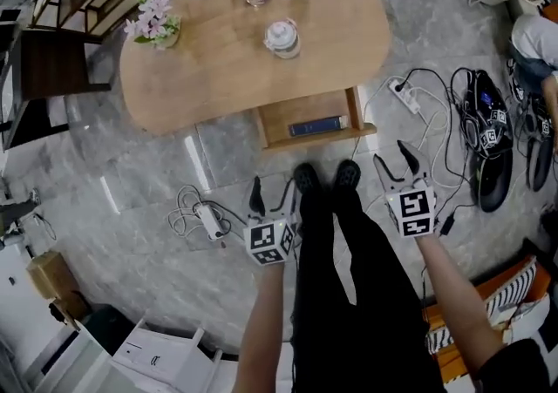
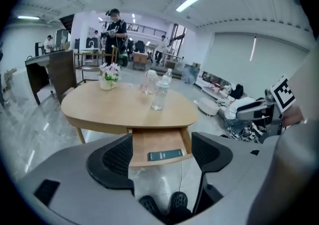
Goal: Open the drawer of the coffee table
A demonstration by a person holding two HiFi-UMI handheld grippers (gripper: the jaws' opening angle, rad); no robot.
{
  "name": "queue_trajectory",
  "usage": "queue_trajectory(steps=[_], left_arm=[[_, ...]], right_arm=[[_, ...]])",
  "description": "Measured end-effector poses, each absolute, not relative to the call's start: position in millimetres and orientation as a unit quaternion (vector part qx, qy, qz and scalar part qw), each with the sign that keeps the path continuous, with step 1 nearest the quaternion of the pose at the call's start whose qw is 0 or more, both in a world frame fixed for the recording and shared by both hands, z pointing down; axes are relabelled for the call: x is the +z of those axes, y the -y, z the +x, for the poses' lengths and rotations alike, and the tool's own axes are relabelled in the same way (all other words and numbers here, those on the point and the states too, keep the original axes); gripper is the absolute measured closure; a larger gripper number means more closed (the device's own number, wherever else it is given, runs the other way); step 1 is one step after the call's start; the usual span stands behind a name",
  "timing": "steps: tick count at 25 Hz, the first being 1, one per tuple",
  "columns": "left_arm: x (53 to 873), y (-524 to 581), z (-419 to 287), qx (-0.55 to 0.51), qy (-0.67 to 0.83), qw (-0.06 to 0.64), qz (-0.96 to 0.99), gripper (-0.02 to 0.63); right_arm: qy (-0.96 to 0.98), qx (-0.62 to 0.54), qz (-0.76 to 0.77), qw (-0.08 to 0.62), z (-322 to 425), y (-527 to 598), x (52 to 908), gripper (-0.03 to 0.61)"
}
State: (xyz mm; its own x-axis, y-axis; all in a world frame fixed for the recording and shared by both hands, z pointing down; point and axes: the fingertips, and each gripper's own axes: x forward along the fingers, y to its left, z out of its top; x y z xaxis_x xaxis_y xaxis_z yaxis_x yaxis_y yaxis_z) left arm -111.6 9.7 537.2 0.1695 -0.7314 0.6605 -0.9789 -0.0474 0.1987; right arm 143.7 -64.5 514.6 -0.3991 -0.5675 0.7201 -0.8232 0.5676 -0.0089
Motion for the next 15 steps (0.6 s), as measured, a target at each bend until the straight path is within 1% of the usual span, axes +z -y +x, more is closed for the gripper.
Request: queue_trajectory(steps=[8, 15], left_arm=[[383, 4, -85, 0.149, 0.630, 0.231, 0.726, 0.239], [268, 17, -88, 0.098, 0.640, 0.181, 0.740, 0.239]], right_arm=[[0.844, 0.157, 0.433, 0.276, 140, 68, 388, 0.353], [0.860, 0.128, 0.452, 0.197, 133, 85, 284, 0.353]])
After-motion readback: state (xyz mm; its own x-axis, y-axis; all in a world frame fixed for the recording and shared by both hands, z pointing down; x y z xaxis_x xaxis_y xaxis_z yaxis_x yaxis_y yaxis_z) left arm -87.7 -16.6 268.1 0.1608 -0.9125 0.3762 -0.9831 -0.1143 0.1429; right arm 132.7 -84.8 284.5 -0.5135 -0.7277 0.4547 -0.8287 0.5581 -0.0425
